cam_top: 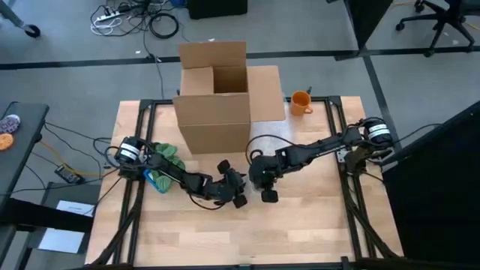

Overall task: Wrap mug
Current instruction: Wrap the yellow mug with the bubble wrap

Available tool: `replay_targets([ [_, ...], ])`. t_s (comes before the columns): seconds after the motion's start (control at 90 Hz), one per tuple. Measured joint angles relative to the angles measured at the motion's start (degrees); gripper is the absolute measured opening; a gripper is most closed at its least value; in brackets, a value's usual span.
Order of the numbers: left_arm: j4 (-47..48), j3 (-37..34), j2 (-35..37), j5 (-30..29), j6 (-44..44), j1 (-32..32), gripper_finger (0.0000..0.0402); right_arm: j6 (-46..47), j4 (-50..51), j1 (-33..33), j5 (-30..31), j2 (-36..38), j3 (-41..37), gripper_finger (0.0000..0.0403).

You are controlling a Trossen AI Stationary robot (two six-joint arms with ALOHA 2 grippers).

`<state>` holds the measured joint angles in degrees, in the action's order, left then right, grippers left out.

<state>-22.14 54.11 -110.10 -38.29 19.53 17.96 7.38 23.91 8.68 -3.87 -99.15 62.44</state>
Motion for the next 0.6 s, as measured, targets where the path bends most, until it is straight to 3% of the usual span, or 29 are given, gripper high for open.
replay_targets([
  [0.233, 0.9, 0.0, 0.4, -0.2, -2.9, 0.1, 0.0117, 0.1, -0.4, 0.0, 0.2, 0.3, 0.0, 0.0],
  [0.456, 9.0, 0.1, 7.3, 0.2, -3.0, 0.8, 0.0117, 0.2, 0.0, 0.5, 0.6, 3.8, -0.2, 0.0],
  [0.6, 7.6, 0.1, 8.7, -0.4, -3.0, 1.5, 0.0117, 0.7, 1.4, 1.4, 3.5, 7.3, -0.3, 0.0],
])
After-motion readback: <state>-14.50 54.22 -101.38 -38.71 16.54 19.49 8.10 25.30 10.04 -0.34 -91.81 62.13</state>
